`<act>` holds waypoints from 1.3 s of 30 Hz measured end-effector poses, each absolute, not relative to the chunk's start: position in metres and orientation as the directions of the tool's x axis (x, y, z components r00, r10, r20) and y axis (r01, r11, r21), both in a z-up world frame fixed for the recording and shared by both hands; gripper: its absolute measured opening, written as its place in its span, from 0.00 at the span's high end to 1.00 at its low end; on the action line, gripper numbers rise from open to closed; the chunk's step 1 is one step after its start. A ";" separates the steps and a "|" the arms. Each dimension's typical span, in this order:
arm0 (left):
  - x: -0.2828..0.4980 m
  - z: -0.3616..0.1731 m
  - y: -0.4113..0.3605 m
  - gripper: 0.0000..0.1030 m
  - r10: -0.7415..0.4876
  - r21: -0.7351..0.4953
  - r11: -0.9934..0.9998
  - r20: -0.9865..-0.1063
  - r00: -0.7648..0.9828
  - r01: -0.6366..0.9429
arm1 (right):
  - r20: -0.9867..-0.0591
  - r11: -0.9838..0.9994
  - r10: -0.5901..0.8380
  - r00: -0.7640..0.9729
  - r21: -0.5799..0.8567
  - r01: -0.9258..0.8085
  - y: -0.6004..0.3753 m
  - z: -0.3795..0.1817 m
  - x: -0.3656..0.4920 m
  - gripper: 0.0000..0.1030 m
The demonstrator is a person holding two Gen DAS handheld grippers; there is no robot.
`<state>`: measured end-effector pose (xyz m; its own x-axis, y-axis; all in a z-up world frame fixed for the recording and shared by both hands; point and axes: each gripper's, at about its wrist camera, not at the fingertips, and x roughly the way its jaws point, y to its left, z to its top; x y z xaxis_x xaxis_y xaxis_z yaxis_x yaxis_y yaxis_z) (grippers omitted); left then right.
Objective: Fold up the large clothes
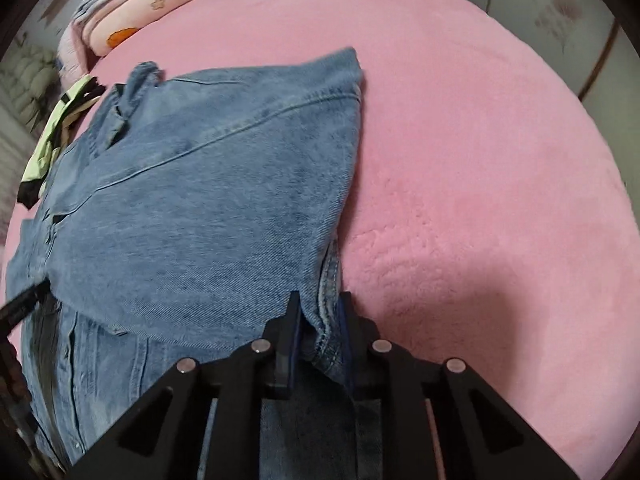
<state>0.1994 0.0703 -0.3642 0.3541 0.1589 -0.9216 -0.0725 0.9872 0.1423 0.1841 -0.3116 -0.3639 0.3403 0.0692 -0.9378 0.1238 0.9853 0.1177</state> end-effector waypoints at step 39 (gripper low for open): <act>0.064 -0.075 0.142 0.21 0.041 -0.102 0.964 -0.854 0.519 -0.244 | -0.847 0.944 0.295 0.441 0.186 -0.274 -0.122 -0.128 0.119 0.67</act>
